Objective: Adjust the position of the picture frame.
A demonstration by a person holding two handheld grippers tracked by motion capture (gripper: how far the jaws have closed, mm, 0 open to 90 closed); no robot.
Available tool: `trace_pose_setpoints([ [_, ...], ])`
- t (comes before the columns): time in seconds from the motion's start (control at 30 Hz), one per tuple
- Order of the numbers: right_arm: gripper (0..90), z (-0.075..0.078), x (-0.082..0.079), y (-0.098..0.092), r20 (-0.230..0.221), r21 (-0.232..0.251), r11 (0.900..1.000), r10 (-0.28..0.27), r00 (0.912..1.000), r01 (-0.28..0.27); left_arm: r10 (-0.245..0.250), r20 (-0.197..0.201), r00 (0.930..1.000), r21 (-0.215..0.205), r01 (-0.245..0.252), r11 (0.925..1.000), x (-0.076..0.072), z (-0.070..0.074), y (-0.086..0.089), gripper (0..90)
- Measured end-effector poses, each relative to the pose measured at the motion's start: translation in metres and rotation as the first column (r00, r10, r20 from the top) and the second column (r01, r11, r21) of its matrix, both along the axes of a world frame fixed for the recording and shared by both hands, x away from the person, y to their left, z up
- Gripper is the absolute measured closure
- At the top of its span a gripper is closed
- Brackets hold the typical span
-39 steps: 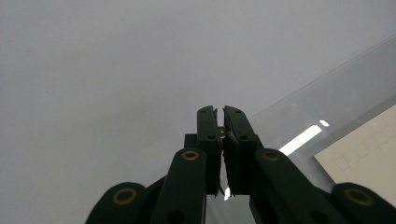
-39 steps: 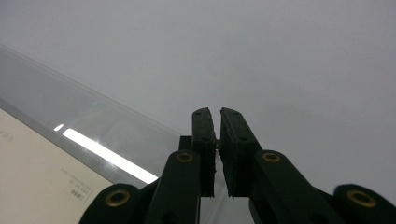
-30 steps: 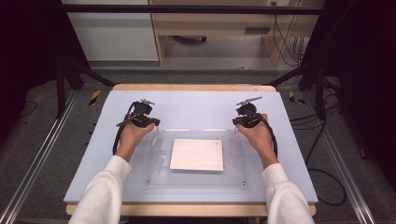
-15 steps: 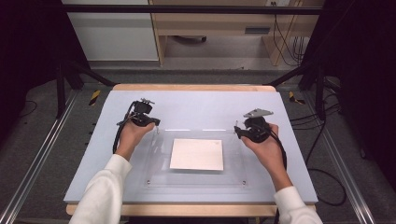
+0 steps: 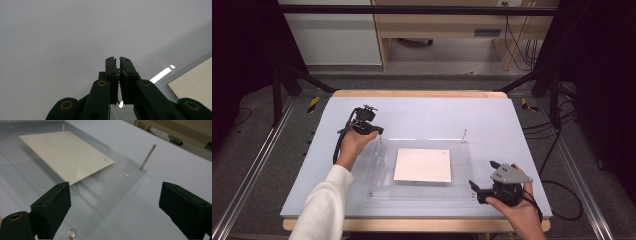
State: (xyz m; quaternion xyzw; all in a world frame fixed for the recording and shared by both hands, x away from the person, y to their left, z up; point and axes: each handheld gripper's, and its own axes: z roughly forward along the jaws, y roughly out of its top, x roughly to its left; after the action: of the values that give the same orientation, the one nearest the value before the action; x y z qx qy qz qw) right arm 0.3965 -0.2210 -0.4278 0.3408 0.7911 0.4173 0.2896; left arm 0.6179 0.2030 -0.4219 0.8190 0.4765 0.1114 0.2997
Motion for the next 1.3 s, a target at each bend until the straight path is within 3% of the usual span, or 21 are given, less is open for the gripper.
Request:
trace_pose_setpoints([
  [0.07, 11.4, -0.007, -0.012, 0.003, -0.01, -0.024, 0.999, 0.034, 0.9994, -0.034, -0.003, -0.004, 1.0, 0.001, 0.003, 1.0, 0.001, 0.0, 0.0, 85.1],
  [0.13, 11.6, -0.013, -0.021, 0.007, -0.009, -0.079, 0.995, 0.061, 0.9981, -0.061, -0.005, -0.007, 1.0, 0.003, 0.005, 1.0, 0.001, 0.0, 0.0, 85.1],
  [0.27, 13.4, -0.022, -0.03, 0.015, -0.028, -0.141, 0.984, 0.106, 0.994, -0.109, -0.002, -0.008, 1.0, -0.001, 0.002, 1.0, 0.002, 0.0, 0.0, 85.1],
  [0.37, 14.7, -0.03, -0.031, 0.017, -0.041, -0.197, 0.973, 0.115, 0.9925, -0.121, -0.004, -0.011, 0.9999, -0.001, 0.004, 1.0, 0.002, 0.0, 0.0, 85.1],
  [0.67, 21.5, -0.044, -0.023, 0.015, -0.075, -0.268, 0.953, 0.124, 0.9894, -0.14, -0.009, -0.016, 0.9998, -0.003, 0.009, 1.0, 0.003, 0.0, 0.001, 85.0],
  [0.8, 24.9, -0.047, -0.018, 0.016, -0.069, -0.285, 0.948, 0.126, 0.9896, -0.141, -0.011, -0.016, 0.9998, 0.0, 0.011, 0.9999, 0.003, 0.0, 0.001, 85.0],
  [1.13, 32.2, -0.041, -0.021, 0.015, 0.008, -0.274, 0.953, 0.135, 0.9908, -0.128, -0.019, -0.007, 0.9998, -0.003, 0.019, 0.9998, 0.003, -0.001, 0.001, 84.9],
  [1.3, 35.0, -0.04, -0.022, 0.017, 0.013, -0.279, 0.951, 0.145, 0.9893, -0.136, -0.029, 0.001, 0.9996, 0.002, 0.029, 0.9996, 0.002, -0.001, 0.002, 84.7],
])
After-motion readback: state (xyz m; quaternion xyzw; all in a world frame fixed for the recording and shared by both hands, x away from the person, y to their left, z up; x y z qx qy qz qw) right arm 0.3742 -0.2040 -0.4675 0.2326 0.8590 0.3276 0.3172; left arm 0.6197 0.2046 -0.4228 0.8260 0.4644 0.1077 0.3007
